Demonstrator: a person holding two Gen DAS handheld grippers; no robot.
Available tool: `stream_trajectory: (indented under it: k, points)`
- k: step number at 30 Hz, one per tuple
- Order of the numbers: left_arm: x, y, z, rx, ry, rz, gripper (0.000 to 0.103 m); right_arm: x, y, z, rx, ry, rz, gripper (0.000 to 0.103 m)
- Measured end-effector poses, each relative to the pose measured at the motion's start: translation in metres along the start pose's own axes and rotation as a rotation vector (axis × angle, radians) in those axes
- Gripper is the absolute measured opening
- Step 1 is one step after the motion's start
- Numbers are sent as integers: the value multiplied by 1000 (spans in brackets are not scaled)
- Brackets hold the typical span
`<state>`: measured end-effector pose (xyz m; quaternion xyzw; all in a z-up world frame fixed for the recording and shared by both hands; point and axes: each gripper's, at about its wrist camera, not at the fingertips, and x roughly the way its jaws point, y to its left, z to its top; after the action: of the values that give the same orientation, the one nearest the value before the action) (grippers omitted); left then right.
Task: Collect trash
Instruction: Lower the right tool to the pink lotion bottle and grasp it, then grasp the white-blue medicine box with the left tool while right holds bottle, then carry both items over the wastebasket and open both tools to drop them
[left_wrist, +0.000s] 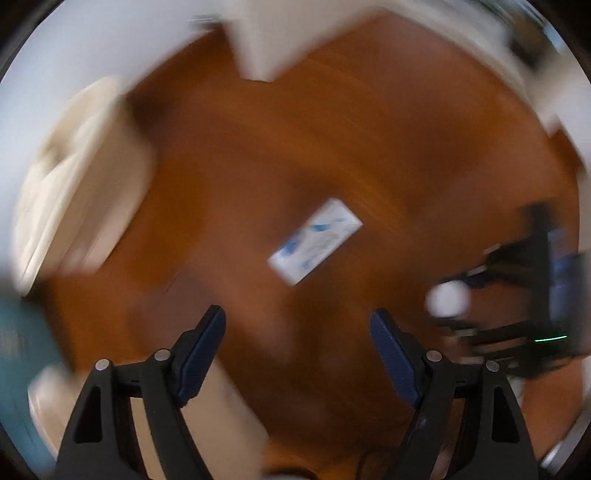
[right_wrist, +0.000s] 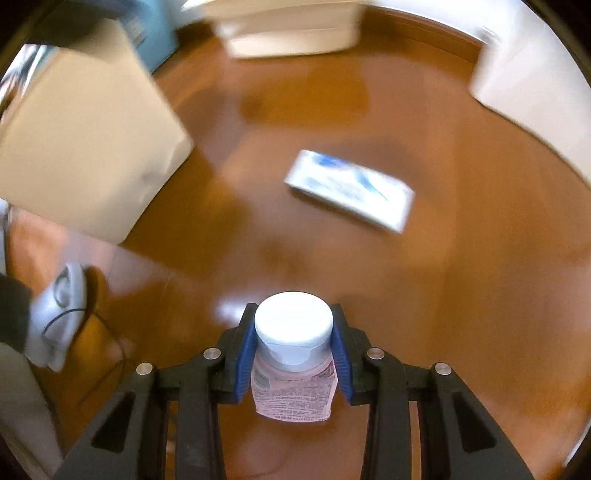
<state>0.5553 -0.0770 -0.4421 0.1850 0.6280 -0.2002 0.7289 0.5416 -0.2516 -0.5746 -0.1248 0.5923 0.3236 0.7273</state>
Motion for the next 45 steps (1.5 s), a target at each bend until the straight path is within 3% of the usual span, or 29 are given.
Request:
stream_trajectory:
  k: [4,10,16,20,22,24,26,31,37,41,45]
  points:
    - [65,-30,30,261,39,38,80,-31,-28,-46,158,-93,25,38]
    - [131,-49,48,414,121,54,80,-51,-32,-74,268,-203,43,39]
    - [172,-48,62,411,184,43,80,-64,-31,-89,290,-243,53,39]
    - [176,-47,68,404,171,30,81,-62,-37,-96,329,-249,44,39]
    - [181,-44,69,393,201,6,68,-64,-36,-100,337,-250,38,39]
    - [183,-36,70,361,205,-32,66,-65,-34,-100,336,-248,36,39]
    - [183,-30,69,340,209,-60,56,-64,-35,-101,337,-250,36,39]
    - [179,-30,63,319,195,-55,55,-63,-33,-92,334,-271,41,39]
    - [134,-31,46,267,86,-13,55,-76,-27,-83,324,-276,31,39]
    - [59,-28,34,150,-40,28,55,-103,-12,-74,319,-277,7,39]
    - [-50,-25,8,22,-197,103,55,-171,22,-66,307,-314,-22,39]
